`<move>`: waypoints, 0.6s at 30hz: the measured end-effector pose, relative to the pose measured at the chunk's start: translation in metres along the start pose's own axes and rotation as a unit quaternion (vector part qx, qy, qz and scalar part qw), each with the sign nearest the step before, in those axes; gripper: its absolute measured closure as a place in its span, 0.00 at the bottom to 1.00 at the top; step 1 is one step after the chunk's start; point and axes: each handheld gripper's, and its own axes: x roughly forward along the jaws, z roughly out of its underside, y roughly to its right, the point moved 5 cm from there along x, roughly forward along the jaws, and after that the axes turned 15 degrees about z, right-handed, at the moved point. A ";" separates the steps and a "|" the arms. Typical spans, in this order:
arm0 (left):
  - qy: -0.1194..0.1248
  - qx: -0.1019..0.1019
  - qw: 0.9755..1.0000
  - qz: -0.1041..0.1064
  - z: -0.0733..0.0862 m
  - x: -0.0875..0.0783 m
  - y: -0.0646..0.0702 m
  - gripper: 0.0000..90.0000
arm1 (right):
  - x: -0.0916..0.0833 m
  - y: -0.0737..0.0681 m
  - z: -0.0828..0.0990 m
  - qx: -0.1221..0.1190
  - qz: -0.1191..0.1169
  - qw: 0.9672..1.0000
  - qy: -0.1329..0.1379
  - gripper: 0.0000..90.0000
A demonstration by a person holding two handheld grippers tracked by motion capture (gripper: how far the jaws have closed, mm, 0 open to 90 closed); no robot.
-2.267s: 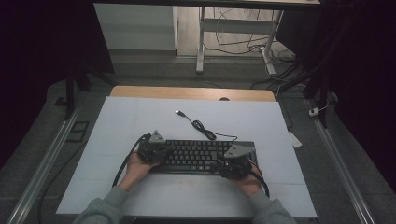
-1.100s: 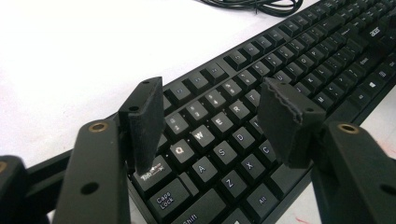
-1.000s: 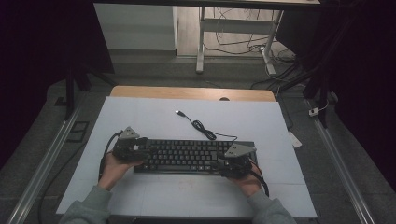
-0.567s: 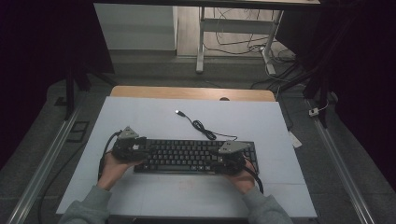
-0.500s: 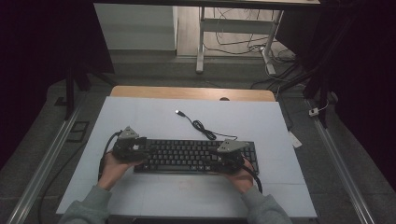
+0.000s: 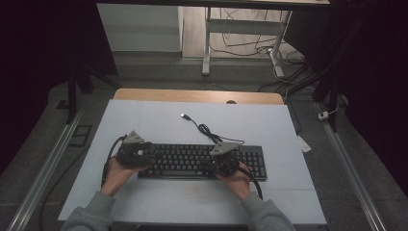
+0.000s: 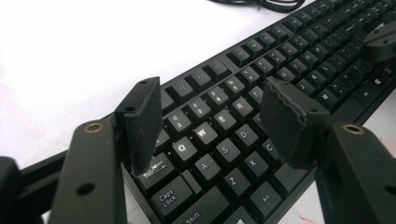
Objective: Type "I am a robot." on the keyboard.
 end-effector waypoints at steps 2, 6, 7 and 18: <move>0.000 0.002 1.000 0.000 0.000 0.000 0.000 0.43 | 0.003 -0.003 0.001 -0.005 0.001 1.000 -0.007 1.00; -0.002 0.002 1.000 0.000 0.000 0.000 0.000 0.43 | 0.005 -0.004 0.003 -0.006 -0.002 1.000 -0.014 1.00; -0.002 0.002 1.000 0.000 0.000 0.001 0.000 0.43 | 0.006 -0.005 0.003 -0.004 -0.002 1.000 -0.012 1.00; -0.010 0.002 1.000 0.003 0.001 0.003 0.001 0.41 | 0.011 -0.007 0.005 -0.012 0.006 1.000 -0.026 1.00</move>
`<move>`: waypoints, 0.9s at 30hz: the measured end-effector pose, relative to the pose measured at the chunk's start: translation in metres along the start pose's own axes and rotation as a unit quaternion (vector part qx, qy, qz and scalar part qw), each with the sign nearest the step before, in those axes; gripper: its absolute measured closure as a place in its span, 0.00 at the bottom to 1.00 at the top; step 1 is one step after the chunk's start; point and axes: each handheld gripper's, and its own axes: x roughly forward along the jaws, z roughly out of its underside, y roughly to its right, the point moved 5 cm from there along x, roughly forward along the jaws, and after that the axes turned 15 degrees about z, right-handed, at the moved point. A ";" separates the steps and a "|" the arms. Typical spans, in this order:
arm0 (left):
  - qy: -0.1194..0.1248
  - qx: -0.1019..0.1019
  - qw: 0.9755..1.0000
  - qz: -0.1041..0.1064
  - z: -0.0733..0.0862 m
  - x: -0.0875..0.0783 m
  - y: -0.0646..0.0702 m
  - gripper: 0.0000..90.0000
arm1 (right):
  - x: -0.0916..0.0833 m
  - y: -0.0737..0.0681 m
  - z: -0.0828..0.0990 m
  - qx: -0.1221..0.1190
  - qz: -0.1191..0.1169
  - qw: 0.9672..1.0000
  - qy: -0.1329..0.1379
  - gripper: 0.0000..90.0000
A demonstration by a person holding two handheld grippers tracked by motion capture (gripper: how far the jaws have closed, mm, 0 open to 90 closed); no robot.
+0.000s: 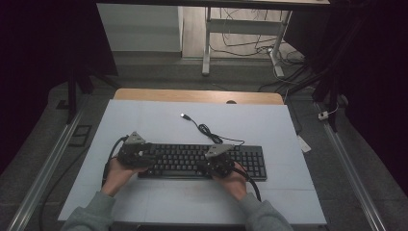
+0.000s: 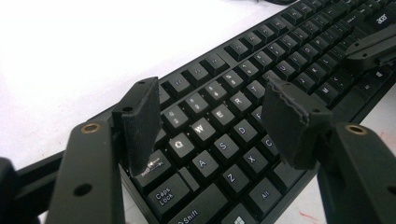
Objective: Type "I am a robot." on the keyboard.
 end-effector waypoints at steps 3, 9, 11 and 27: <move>-0.001 0.000 1.000 -0.001 0.000 0.000 0.000 0.41 | 0.000 -0.001 0.000 0.004 -0.001 1.000 0.003 1.00; 0.003 -0.001 1.000 -0.001 0.000 -0.001 -0.001 0.41 | -0.006 0.007 -0.003 0.023 -0.001 0.999 0.027 1.00; 0.002 -0.001 1.000 -0.002 0.000 -0.001 -0.001 0.41 | -0.010 0.011 -0.003 0.028 0.009 0.999 0.034 1.00; 0.000 0.000 1.000 -0.003 0.001 -0.001 -0.001 0.41 | -0.032 0.039 0.009 0.060 0.044 0.996 0.051 0.88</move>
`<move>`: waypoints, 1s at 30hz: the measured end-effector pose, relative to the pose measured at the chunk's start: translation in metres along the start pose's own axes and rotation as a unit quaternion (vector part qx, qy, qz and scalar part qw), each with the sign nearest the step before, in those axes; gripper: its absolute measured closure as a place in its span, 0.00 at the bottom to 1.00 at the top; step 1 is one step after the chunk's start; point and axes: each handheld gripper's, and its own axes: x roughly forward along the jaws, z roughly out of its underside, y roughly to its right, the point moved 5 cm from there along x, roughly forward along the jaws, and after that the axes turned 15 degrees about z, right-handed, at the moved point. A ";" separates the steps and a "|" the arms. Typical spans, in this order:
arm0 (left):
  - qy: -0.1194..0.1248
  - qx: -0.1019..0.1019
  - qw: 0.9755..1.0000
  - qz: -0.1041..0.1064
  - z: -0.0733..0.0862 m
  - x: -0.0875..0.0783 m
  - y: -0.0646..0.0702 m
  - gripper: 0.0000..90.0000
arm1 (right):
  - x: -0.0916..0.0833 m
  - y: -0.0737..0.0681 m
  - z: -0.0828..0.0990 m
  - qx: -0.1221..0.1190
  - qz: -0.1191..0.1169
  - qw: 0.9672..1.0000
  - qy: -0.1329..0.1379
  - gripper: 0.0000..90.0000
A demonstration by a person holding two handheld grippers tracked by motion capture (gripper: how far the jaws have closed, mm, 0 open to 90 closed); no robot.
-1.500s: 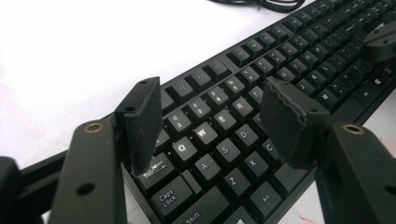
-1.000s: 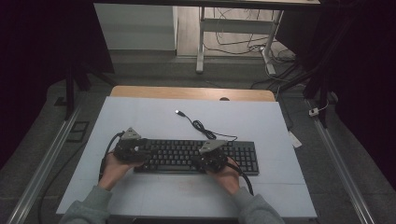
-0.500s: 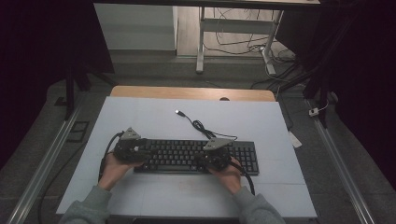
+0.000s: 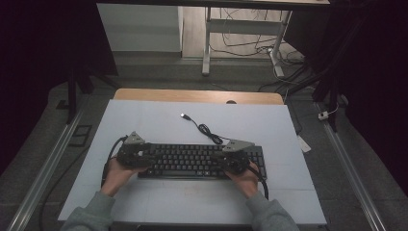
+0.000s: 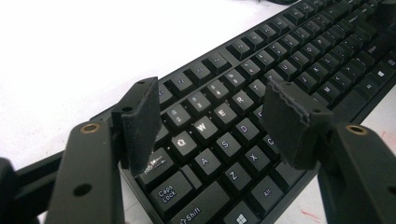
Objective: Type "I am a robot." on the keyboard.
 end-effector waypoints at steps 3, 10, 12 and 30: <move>-0.001 0.001 1.000 0.000 0.000 0.000 0.000 0.41 | -0.004 0.007 0.004 0.005 0.018 1.000 0.001 0.75; -0.002 0.000 1.000 -0.001 0.001 0.000 0.000 0.41 | -0.014 0.023 0.013 0.012 0.028 1.000 -0.006 0.65; -0.002 0.001 1.000 -0.001 0.001 0.000 0.000 0.41 | -0.016 0.027 0.015 0.015 0.031 0.999 -0.004 0.64; -0.004 -0.001 1.000 0.000 0.009 -0.003 0.004 0.41 | -0.040 0.040 0.030 0.001 0.039 0.999 0.004 0.60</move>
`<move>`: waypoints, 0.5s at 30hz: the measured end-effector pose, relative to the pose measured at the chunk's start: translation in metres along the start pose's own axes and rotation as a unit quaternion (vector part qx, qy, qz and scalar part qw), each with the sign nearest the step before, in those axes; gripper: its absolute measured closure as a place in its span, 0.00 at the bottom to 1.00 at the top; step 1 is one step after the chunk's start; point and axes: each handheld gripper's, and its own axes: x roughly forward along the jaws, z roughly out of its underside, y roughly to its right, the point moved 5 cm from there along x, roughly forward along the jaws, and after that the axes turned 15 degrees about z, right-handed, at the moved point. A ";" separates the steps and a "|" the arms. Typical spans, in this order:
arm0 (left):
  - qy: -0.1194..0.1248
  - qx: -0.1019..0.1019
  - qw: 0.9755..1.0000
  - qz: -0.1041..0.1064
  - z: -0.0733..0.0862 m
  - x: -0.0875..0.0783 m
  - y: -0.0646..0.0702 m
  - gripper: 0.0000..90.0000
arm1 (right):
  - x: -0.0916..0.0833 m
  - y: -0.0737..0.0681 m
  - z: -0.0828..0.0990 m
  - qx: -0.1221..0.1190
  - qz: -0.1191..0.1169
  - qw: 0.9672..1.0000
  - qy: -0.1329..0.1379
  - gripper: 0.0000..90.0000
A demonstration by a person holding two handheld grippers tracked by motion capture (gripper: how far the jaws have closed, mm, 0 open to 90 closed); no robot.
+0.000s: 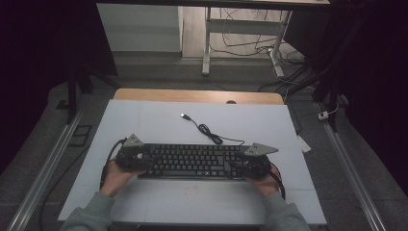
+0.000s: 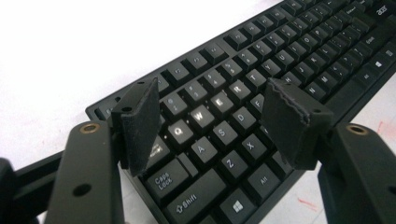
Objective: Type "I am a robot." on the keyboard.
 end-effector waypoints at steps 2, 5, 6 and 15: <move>0.000 -0.001 1.000 -0.001 0.002 -0.001 0.001 0.41 | -0.004 0.002 0.002 -0.004 0.003 1.000 0.003 0.60; 0.000 0.000 1.000 -0.005 0.007 -0.004 0.004 0.41 | -0.010 0.005 0.007 -0.003 0.007 1.000 0.003 0.59; 0.000 -0.001 1.000 -0.005 0.008 -0.005 0.004 0.41 | -0.012 0.007 0.009 -0.001 0.008 1.000 0.001 0.59; 0.007 -0.004 1.000 -0.009 0.023 -0.016 0.011 0.41 | -0.034 0.024 0.028 0.017 0.033 0.999 0.003 0.59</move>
